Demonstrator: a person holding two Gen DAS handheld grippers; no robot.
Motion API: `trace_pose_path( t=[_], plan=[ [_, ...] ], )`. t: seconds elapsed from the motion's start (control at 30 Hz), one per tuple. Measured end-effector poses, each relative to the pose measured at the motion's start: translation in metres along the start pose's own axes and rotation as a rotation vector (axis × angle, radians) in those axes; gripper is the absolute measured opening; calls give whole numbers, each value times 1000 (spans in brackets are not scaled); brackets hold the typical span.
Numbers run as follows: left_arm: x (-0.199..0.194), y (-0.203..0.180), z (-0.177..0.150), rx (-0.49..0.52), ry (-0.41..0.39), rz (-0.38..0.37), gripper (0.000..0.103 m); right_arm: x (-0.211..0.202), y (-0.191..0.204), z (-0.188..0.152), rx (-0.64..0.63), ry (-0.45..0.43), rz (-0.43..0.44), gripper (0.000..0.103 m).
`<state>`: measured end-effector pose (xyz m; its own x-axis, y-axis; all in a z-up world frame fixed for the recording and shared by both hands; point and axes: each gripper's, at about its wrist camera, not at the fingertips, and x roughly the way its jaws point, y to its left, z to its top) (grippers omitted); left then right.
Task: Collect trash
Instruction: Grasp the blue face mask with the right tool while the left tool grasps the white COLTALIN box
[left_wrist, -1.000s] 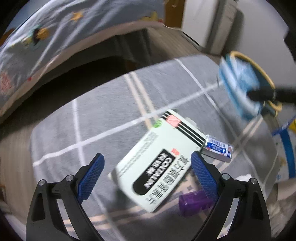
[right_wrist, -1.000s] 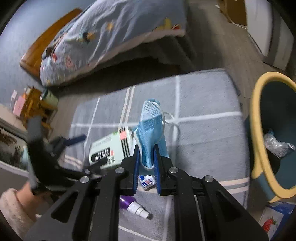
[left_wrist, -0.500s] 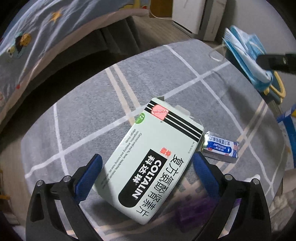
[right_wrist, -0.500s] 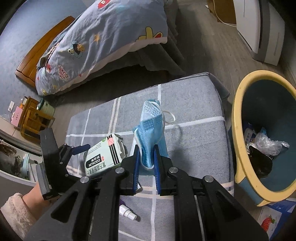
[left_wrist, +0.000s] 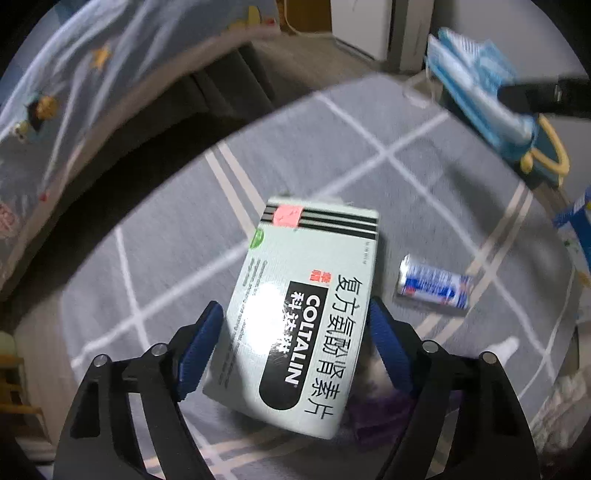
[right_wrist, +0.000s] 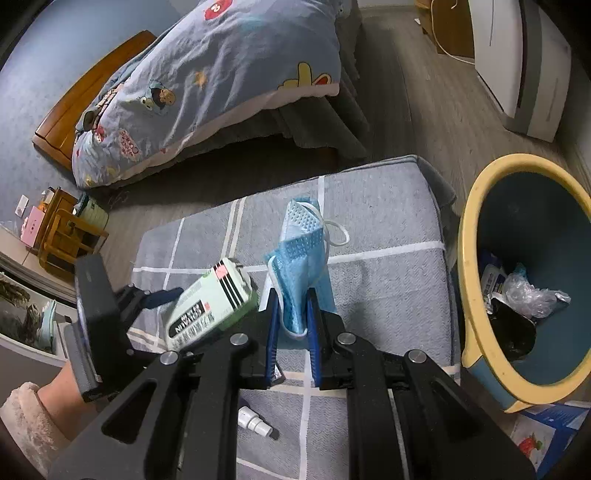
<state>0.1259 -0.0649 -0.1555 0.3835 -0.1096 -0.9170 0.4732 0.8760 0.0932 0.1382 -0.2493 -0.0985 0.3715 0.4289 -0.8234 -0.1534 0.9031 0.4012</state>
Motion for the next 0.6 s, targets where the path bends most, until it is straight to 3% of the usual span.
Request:
trace_pose_path(
  t=[0.3, 0.6],
  plan=[
    [-52, -1, 31, -84, -168, -29, 77, -26, -17, 13, 35, -59, -17, 14],
    [-88, -27, 53, -60, -277, -23, 77, -78, -57, 31, 113, -183, -31, 14]
  ],
)
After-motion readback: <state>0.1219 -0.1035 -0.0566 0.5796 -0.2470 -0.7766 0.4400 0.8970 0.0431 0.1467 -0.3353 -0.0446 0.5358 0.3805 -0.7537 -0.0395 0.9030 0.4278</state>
